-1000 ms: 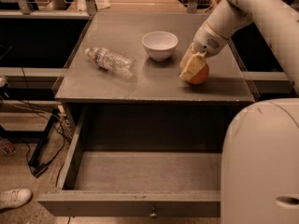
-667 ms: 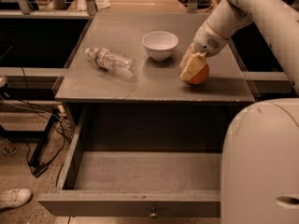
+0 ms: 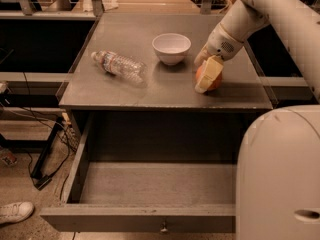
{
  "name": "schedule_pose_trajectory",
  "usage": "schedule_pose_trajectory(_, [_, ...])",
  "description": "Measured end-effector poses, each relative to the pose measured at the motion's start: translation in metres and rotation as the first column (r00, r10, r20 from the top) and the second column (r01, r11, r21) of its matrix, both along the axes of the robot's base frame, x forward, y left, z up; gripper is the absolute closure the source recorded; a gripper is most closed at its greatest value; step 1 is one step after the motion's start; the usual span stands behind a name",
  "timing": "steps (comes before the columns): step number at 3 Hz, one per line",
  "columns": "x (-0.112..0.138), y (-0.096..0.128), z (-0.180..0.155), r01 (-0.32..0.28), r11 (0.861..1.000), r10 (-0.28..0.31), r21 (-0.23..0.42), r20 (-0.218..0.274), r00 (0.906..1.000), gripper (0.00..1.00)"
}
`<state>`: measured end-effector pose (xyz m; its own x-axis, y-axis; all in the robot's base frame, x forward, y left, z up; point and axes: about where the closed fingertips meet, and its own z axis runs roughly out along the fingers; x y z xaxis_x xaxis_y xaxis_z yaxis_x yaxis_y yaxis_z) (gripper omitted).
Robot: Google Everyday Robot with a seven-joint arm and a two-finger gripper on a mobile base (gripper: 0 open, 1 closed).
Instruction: Pick orange from top drawer and place on counter
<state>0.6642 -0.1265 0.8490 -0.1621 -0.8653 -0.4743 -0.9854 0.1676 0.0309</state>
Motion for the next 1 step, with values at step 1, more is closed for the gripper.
schedule_pose_trajectory(1, [0.0, 0.0, 0.0, 0.0, 1.0, 0.0, 0.0, 0.0, 1.0, 0.0])
